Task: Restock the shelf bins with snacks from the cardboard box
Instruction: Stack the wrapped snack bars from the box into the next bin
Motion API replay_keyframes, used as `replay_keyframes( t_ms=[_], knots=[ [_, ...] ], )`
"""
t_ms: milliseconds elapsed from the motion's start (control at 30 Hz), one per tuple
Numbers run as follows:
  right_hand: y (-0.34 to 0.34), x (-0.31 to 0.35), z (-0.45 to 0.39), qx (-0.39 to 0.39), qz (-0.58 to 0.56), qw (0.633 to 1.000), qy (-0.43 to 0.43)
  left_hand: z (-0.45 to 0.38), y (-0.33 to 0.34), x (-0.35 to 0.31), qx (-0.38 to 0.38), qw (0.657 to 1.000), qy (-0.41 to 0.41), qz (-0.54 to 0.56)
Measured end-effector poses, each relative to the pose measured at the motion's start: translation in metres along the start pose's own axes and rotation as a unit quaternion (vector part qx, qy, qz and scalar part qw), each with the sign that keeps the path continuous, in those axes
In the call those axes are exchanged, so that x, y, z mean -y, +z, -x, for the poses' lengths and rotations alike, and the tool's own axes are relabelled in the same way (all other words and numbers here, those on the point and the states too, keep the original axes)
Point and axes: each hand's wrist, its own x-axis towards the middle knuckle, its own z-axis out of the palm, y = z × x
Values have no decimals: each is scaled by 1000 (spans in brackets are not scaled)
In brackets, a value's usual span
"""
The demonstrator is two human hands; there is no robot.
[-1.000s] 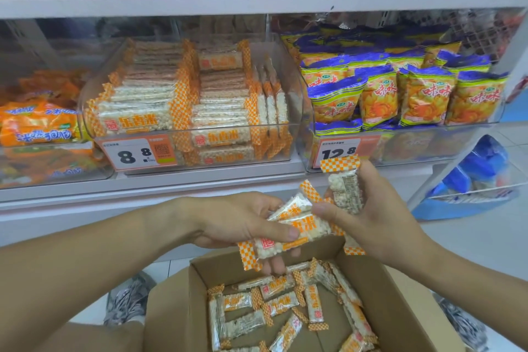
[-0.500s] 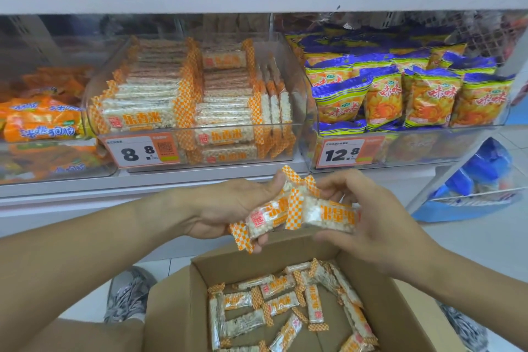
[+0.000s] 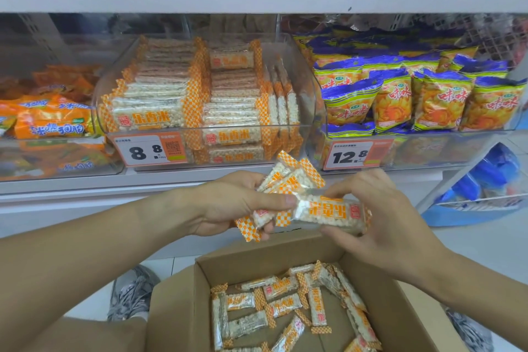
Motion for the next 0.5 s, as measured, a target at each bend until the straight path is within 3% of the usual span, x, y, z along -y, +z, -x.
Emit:
replay_keyframes(
  t_ms=[67,133,267,367,500],
  knots=[
    [-1,0,-1,-20,15,999,42,0,0,-1,-28,999,16,21],
    [0,-1,0,-20,-63,987,145,0,1,-2,-66,997,28,42],
    [1,4,-3,14,-325,890,320,-1,7,-3,-108,992,39,49],
    [2,15,-7,29,-424,831,359,-2,18,0,-101,992,24,66],
    [7,25,-6,42,-434,810,391,-7,39,5,-33,991,26,124]
  ],
)
